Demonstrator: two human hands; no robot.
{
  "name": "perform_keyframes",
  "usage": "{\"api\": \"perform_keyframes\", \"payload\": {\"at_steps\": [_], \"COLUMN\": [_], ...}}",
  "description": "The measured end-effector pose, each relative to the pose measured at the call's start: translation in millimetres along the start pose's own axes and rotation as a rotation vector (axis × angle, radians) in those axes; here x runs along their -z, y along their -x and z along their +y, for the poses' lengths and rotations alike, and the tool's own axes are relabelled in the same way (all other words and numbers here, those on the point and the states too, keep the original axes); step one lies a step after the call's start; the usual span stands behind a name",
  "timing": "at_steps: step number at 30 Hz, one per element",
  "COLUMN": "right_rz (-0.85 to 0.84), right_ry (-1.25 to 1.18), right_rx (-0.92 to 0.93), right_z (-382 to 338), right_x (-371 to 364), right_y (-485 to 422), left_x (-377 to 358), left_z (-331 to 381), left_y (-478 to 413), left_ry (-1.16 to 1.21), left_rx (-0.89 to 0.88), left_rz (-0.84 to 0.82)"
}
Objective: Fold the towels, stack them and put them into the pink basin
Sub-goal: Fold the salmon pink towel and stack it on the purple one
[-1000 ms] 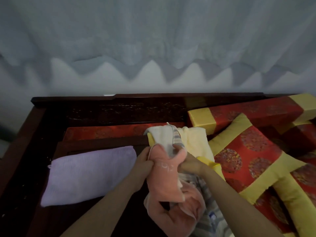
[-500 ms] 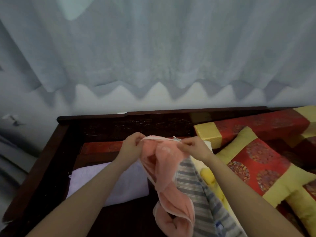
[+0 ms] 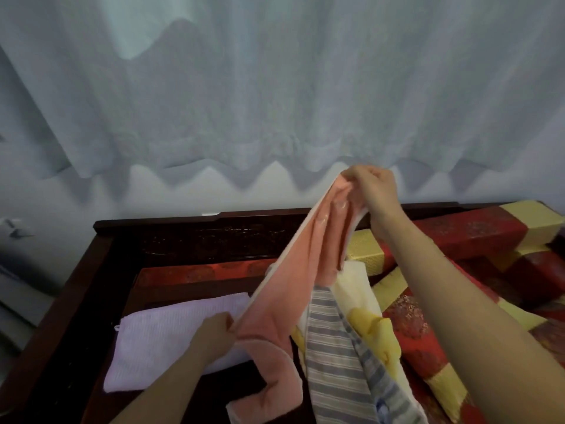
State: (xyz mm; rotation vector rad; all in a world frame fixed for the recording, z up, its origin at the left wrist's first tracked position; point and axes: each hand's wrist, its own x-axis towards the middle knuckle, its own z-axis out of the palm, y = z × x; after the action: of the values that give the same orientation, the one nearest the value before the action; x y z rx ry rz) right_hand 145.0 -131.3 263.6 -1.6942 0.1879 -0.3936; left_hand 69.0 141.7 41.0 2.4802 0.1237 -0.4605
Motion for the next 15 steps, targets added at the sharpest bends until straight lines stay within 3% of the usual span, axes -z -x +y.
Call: {"api": "perform_keyframes", "payload": {"at_steps": [3,5,8,12,15], "right_rz": [-0.011,-0.079,-0.358,-0.781,-0.837], "right_ry": [0.200,0.261,0.238,0.393,0.516], "right_rx": [-0.048,-0.078,-0.055,-0.048,-0.020], "right_z": [9,22,44,74,92], "right_x": [13,16,5,-29,-56], "right_y": [-8,-5,16,50,67], "left_x": [9,26,52,78,91], "left_z": [-10,6,40,83,94], "left_y": [6,10,12,13,15], "left_ry": [0.563,0.818,0.677,0.352,0.168], "left_rx": [0.129,0.075,-0.197,-0.503,-0.610], "left_rz": [-0.038,0.009,0.068,0.024,0.018]}}
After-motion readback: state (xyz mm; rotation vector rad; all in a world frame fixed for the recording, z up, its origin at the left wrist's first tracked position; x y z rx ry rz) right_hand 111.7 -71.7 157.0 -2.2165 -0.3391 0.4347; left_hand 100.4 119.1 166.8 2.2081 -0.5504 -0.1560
